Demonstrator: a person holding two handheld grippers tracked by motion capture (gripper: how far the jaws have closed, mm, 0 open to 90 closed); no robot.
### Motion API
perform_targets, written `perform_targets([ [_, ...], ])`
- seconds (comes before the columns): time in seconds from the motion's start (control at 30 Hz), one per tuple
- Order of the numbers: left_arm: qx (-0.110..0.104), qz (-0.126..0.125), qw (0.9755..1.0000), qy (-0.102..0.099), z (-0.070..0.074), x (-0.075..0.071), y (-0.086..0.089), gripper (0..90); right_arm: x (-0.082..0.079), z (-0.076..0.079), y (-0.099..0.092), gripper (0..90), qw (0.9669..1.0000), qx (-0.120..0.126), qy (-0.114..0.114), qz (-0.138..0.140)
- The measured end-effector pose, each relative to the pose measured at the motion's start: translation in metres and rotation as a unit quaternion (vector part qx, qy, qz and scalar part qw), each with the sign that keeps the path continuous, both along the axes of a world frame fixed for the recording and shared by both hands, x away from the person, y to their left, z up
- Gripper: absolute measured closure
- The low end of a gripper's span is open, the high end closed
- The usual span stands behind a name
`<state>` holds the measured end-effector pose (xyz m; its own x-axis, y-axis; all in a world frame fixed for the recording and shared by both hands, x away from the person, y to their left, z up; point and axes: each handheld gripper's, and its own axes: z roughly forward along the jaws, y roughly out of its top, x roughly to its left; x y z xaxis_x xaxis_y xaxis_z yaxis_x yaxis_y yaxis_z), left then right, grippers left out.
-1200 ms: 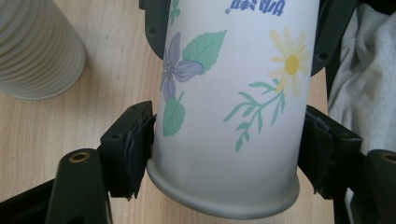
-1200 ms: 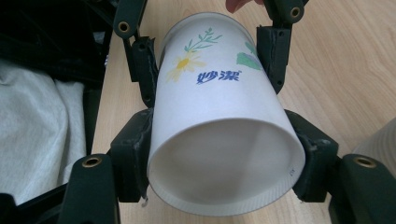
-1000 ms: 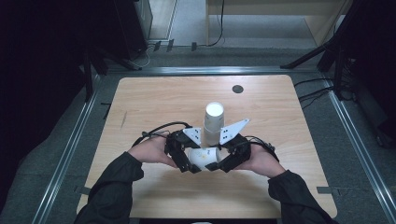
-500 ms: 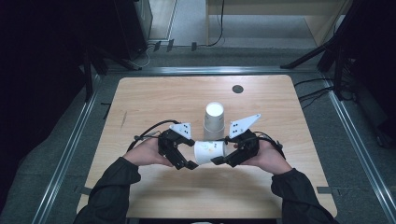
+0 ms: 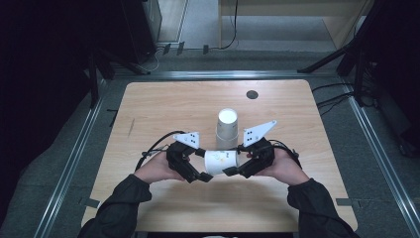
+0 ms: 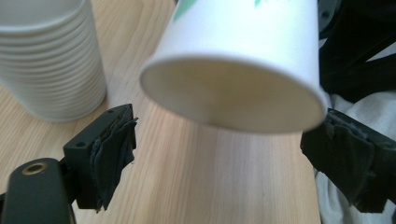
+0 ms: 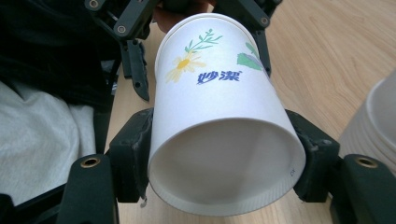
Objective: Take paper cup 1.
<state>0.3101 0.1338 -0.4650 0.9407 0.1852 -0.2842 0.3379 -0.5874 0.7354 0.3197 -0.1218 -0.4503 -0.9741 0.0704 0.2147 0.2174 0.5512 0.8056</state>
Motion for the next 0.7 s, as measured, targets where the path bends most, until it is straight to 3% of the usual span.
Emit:
perform_targets([
  [0.2,-0.019,-0.010,0.9998,0.000,-0.003,0.001,-0.003,13.3,-0.003,-0.001,0.006,34.5,0.9999,0.003,0.007,0.012],
  [0.7,-0.027,-0.019,0.9992,-0.022,-0.001,-0.002,-0.002,24.0,-0.003,-0.004,0.010,34.8,0.9998,0.003,0.012,0.014],
])
